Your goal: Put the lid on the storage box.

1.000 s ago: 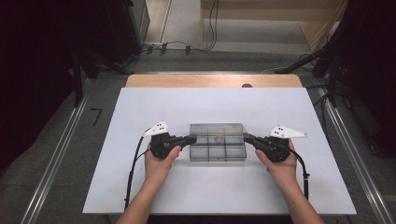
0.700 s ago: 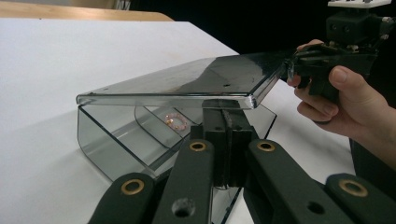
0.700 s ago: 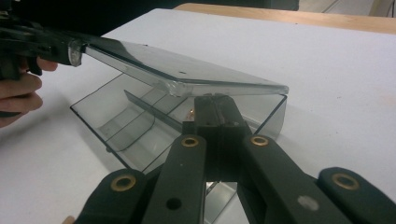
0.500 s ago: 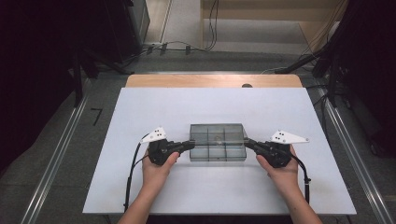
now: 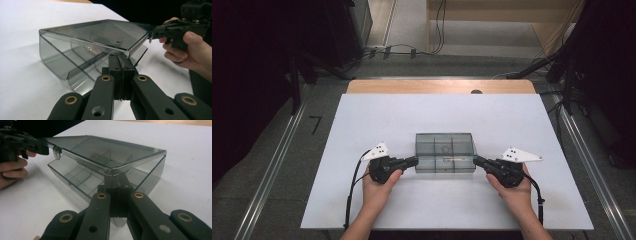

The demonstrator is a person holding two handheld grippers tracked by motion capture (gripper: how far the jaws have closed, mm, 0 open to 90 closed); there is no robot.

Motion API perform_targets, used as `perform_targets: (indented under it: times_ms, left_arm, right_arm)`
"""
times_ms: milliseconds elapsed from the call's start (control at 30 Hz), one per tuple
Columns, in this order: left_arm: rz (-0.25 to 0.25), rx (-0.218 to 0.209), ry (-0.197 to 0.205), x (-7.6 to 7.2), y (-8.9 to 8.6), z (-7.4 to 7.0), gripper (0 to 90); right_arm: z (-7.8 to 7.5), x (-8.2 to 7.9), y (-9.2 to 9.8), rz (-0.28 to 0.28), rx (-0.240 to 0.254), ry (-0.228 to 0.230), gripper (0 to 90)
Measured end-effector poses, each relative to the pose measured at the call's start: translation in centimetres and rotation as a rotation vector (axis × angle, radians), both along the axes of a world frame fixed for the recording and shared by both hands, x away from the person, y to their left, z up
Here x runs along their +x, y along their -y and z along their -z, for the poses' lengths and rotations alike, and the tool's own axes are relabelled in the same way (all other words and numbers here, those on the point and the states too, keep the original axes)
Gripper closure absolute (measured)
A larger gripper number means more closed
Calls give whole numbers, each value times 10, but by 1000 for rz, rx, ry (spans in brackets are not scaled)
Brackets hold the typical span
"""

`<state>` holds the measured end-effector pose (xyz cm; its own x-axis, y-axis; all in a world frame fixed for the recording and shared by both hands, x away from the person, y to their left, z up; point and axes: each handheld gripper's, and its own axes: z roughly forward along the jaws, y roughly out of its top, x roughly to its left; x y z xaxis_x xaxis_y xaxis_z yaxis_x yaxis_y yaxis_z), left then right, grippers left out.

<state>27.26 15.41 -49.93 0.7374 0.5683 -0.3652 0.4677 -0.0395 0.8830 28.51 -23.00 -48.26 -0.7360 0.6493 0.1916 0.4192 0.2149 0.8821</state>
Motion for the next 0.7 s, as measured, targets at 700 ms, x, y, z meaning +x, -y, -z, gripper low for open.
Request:
perform_targets:
  times_ms: [700]
  left_arm:
    - [-17, 57, -30, -10, -1, 5, 900]
  right_arm:
    - [12, -8, 7, 11, -20, -19, 883]
